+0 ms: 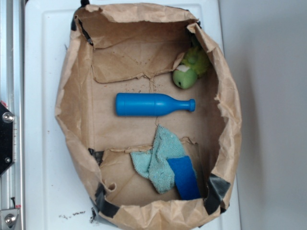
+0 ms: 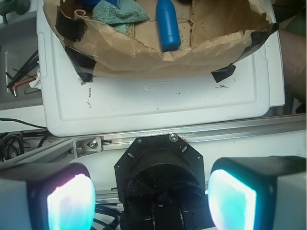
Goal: Grab the blue bottle.
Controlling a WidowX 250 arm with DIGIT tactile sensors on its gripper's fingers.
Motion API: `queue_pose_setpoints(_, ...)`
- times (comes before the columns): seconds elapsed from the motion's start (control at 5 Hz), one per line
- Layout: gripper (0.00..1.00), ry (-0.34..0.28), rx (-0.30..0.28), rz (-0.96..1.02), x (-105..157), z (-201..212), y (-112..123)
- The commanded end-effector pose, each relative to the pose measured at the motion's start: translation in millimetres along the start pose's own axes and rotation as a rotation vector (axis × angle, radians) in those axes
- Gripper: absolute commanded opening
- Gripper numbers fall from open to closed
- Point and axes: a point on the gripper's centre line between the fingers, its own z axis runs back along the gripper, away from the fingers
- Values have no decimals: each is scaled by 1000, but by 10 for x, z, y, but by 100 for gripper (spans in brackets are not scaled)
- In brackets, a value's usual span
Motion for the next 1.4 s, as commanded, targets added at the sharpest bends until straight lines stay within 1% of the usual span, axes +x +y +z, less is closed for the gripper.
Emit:
queue_pose_setpoints(0.0,100,0,0,0,0,0,0)
queue_pose_setpoints(0.2,100,-8,30,14,8,-15,-8)
queue_pose_setpoints(0.4,100,9,14,64,78,-11,38)
queue_pose_setpoints(0.6,100,4,10,114,116,-9,72)
queue_pose_setpoints(0.8,100,-33,31,168,572,-302,-98)
queue_pose_setpoints(1.0,100,-62,37,147,1046,-533,-193)
queue_pose_setpoints(1.2,100,-98,43,133,1544,-596,-165)
